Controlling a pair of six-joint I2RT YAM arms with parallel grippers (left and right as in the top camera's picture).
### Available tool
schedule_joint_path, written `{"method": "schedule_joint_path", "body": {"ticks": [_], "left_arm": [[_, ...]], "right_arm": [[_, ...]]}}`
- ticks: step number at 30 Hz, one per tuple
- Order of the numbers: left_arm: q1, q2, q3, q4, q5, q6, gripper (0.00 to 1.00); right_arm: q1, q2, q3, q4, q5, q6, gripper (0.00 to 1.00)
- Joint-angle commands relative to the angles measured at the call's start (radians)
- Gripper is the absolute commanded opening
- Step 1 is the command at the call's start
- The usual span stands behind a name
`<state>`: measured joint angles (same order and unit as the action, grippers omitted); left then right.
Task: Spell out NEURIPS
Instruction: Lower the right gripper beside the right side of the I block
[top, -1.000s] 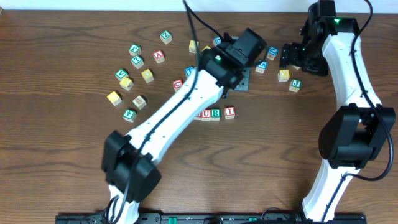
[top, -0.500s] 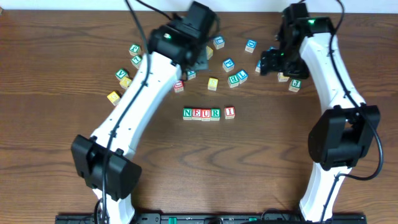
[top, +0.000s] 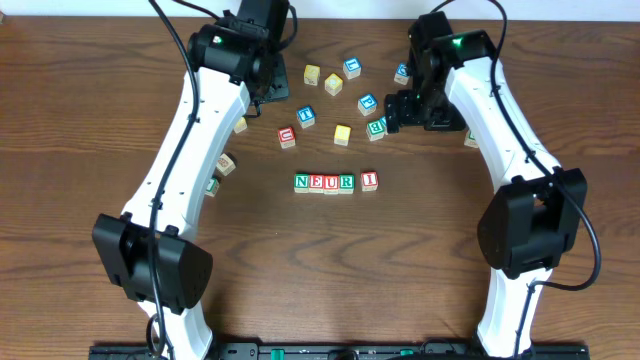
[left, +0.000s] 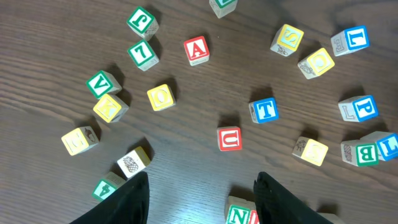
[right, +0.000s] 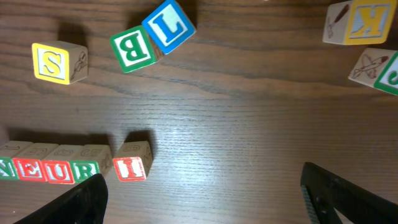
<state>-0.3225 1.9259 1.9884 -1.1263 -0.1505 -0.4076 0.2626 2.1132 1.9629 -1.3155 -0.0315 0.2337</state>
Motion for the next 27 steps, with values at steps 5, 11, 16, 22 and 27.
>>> {"method": "schedule_joint_path", "body": {"ticks": [5,11,16,22,27], "left_arm": [[0.003,-0.018,0.014,-0.006,-0.016,0.042,0.54],[0.003,-0.018,0.012,-0.006,-0.016,0.042,0.54],[0.003,-0.018,0.012,-0.006,-0.016,0.042,0.55],[0.003,-0.018,0.012,-0.006,-0.016,0.042,0.55],[0.003,-0.018,0.012,-0.007,-0.016,0.041,0.55]], "right_arm": [[0.019,0.008,0.019,0.0,-0.005,0.024,0.94],[0.019,0.008,0.019,0.003,-0.004,0.024,0.94],[0.019,0.008,0.019,0.002,-0.005,0.024,0.94],[0.019,0.008,-0.002,0.003,-0.004,0.035,0.94],[0.019,0.008,-0.071,0.022,-0.005,0.044,0.89]]}}
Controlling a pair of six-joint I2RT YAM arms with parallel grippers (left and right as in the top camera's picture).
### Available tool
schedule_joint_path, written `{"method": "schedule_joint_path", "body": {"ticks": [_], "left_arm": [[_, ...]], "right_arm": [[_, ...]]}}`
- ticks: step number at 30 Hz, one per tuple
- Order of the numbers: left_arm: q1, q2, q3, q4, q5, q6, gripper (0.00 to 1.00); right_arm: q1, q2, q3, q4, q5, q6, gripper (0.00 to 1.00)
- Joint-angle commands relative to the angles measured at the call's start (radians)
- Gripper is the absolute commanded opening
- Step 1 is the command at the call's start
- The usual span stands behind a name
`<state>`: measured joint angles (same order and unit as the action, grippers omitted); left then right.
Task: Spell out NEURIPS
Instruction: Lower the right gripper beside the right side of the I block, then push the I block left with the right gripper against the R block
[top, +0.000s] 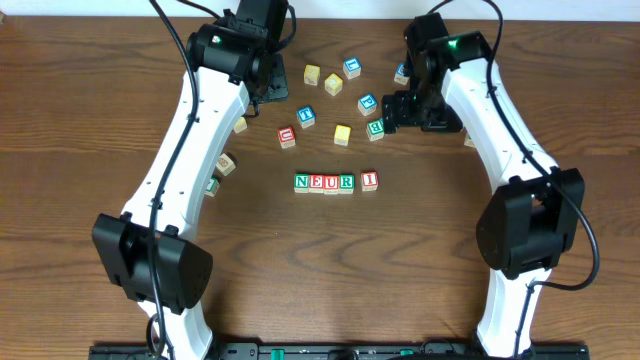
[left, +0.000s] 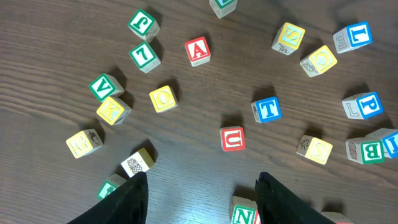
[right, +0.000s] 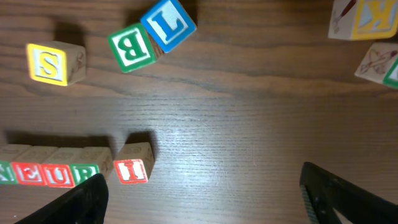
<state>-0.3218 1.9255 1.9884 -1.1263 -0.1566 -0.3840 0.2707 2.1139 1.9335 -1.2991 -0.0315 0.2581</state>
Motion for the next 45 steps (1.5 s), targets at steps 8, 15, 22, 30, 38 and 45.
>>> {"method": "schedule_joint_path", "body": {"ticks": [8,15,22,30,38,45], "left_arm": [[0.003,-0.018,0.012,-0.006,-0.01,0.017,0.55],[0.003,-0.01,0.012,-0.002,-0.01,0.017,0.55],[0.003,0.029,0.012,-0.002,-0.01,0.017,0.55],[0.003,0.033,0.012,0.003,-0.01,0.017,0.55],[0.003,0.033,0.012,0.002,-0.01,0.017,0.55],[0.003,0.033,0.012,0.002,-0.01,0.017,0.55]], "right_arm": [[0.018,0.007,-0.121,0.037,-0.005,0.057,0.82],[0.037,0.007,-0.164,0.04,-0.005,0.064,0.66],[0.068,0.007,-0.238,0.064,-0.005,0.09,0.52],[0.097,0.007,-0.246,0.06,-0.003,0.097,0.51],[0.135,0.007,-0.249,0.073,0.011,0.097,0.5],[0.147,0.007,-0.276,0.077,0.011,0.097,0.52]]}}
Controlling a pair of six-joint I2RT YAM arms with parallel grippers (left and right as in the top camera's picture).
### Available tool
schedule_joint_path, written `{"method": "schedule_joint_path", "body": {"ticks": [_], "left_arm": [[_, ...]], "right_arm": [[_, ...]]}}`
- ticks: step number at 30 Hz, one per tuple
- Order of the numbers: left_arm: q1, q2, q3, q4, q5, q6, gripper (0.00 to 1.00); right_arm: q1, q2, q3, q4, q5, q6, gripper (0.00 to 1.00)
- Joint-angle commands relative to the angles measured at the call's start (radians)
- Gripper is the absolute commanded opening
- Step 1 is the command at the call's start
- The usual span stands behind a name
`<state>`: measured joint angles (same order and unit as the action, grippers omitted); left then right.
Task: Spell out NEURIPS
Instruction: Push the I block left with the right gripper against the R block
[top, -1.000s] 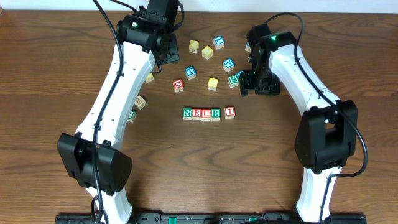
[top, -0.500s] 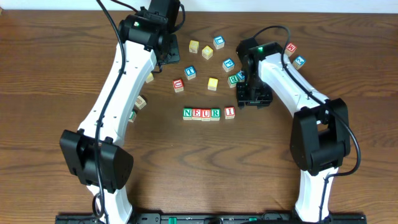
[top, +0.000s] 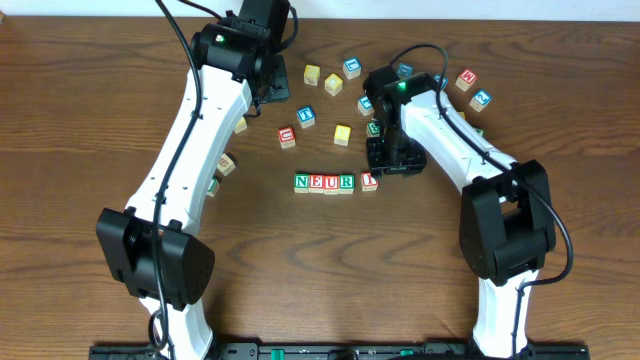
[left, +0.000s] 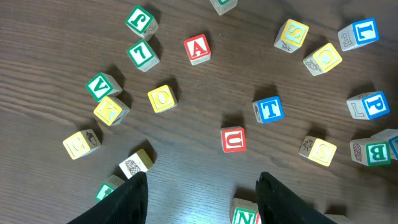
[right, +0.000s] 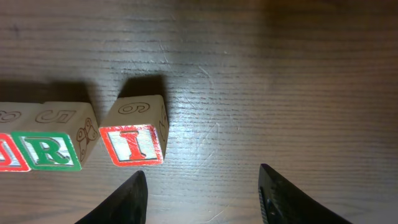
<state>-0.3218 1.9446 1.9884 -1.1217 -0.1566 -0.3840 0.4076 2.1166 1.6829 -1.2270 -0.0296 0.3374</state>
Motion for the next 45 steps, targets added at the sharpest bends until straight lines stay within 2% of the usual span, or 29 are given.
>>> {"method": "schedule_joint_path", "body": {"ticks": [1,12,22,31,45], "left_arm": [[0.003,0.014,0.012,-0.003,-0.01,0.017,0.55],[0.003,0.014,0.012,-0.002,-0.01,0.017,0.55],[0.003,0.014,0.012,0.001,-0.01,0.017,0.55],[0.003,0.014,0.012,0.001,-0.01,0.017,0.55],[0.003,0.014,0.012,0.001,-0.01,0.017,0.55]], "right_arm": [[0.011,0.005,-0.034,0.012,0.01,0.018,0.51],[0.007,-0.005,-0.04,0.053,0.04,0.018,0.47],[-0.024,-0.005,-0.064,0.127,0.054,0.002,0.51],[-0.023,-0.004,-0.147,0.233,0.026,0.001,0.51],[-0.02,-0.004,-0.148,0.205,-0.012,0.008,0.52]]}}
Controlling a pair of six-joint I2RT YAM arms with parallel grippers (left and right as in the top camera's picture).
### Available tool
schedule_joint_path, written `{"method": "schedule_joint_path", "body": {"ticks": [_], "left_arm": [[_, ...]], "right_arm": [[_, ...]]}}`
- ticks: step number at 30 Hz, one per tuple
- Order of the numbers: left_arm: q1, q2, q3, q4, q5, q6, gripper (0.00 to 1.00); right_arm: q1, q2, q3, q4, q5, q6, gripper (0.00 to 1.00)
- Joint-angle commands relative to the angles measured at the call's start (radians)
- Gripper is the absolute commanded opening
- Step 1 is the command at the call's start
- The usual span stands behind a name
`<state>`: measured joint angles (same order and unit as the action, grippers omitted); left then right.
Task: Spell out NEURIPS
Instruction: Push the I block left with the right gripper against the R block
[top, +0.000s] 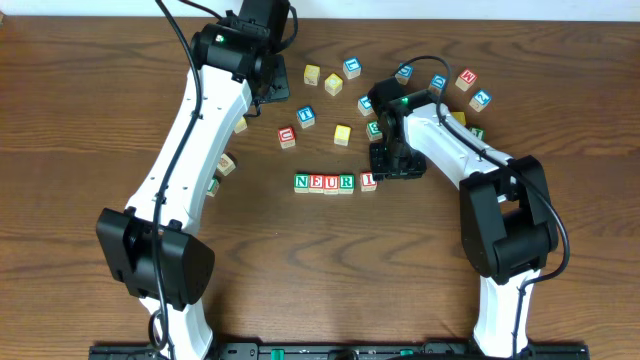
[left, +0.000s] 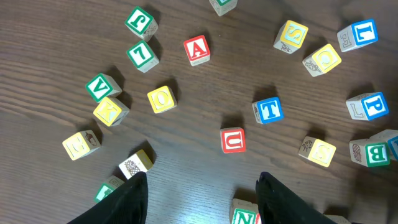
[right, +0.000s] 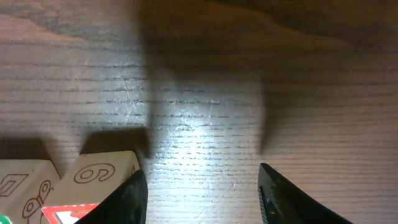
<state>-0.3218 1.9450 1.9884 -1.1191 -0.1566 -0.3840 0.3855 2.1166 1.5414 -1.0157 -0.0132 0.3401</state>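
Note:
The row N, E, U, R (top: 324, 182) lies mid-table, with the red I block (top: 369, 181) at its right end. My right gripper (top: 396, 166) is low over the table just right of the I block and open. In the right wrist view the gripper (right: 202, 199) has only bare wood between its jaws. Its left finger (right: 132, 198) stands at the right side of the I block (right: 93, 186). A blue P block (left: 368, 106) and a yellow S block (left: 292, 35) lie among the loose blocks. My left gripper (left: 202, 199) hangs open high above them.
Loose letter blocks are scattered behind the row: blue T (left: 267, 110), red U (left: 233, 140), green B (top: 375, 128), red A (left: 197, 50). Several more lie at the far right (top: 470, 88) and by the left arm (top: 225, 163).
My right gripper has dropped closer to the table and sits further right of the I block, which now shows only at the left finger. The left arm and loose blocks are unchanged.
My right gripper was open high near the B and L blocks, behind the row, at the first two moments. Then it was low over the I block at the row's right end. Now it is lower, beside that block. The left gripper stayed open above the loose blocks.

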Motion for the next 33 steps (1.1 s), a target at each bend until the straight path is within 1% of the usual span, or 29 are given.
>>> {"method": "schedule_joint_path", "body": {"ticks": [1,33], "left_arm": [[0.003,0.013,0.012,-0.002,-0.01,0.017,0.55],[0.003,0.013,0.012,-0.002,-0.01,0.017,0.55]], "right_arm": [[0.002,-0.004,-0.007,-0.01,-0.032,0.008,0.52],[0.022,-0.004,-0.007,-0.067,-0.076,0.042,0.52]]}}
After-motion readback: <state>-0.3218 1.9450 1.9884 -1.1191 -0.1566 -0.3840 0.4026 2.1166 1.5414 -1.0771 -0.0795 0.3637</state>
